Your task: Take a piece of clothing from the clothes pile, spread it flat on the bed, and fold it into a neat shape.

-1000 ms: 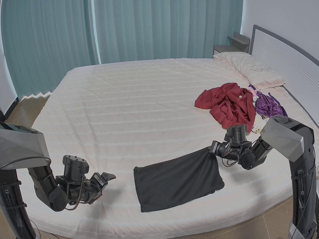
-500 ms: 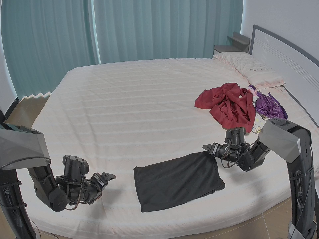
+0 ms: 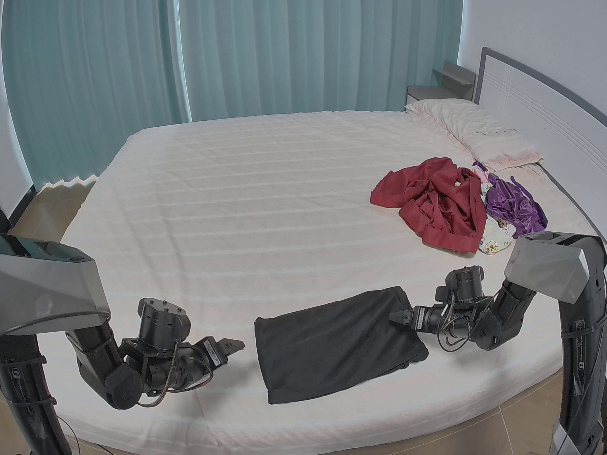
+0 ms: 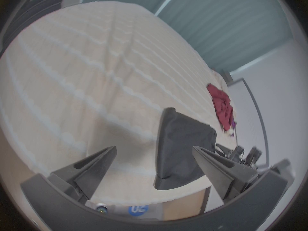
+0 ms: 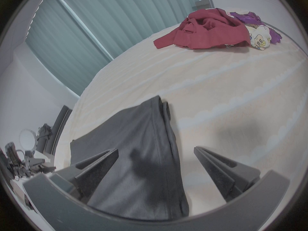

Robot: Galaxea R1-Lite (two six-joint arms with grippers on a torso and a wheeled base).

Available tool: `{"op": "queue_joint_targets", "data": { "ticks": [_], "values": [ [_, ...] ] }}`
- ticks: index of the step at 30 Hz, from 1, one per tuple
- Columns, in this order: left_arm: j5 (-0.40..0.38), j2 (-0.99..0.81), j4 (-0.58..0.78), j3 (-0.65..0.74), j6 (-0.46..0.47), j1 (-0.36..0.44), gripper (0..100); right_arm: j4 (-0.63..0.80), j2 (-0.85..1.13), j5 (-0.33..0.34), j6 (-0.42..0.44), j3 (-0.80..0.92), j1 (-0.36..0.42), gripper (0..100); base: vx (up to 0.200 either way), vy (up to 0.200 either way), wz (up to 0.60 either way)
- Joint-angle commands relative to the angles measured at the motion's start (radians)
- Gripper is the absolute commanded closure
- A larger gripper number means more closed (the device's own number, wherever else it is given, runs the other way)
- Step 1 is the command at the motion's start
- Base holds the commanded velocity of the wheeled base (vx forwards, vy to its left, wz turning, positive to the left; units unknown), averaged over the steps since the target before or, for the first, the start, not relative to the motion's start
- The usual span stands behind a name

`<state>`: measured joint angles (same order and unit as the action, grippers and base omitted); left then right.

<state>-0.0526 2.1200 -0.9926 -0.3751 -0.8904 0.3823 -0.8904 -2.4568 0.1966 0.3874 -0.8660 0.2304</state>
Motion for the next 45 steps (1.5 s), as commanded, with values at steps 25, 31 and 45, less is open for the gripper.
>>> {"op": "queue_joint_targets", "data": {
  "ticks": [25,31,45],
  "values": [
    [0.06,0.298,0.157,-0.407,0.346,0.139,0,-0.128,-0.064,0.119,-0.09,0.054,0.101,0,0.0,0.0,0.0],
    [0.059,0.31,0.152,-0.43,0.346,0.147,0,-0.131,-0.065,0.118,-0.09,0.054,0.102,0,0.0,0.0,0.0],
    [0.059,0.333,0.157,-0.487,0.337,0.199,100,-0.12,-0.073,0.115,-0.085,0.027,0.127,100,0.0,0.0,0.0]
  ]
}}
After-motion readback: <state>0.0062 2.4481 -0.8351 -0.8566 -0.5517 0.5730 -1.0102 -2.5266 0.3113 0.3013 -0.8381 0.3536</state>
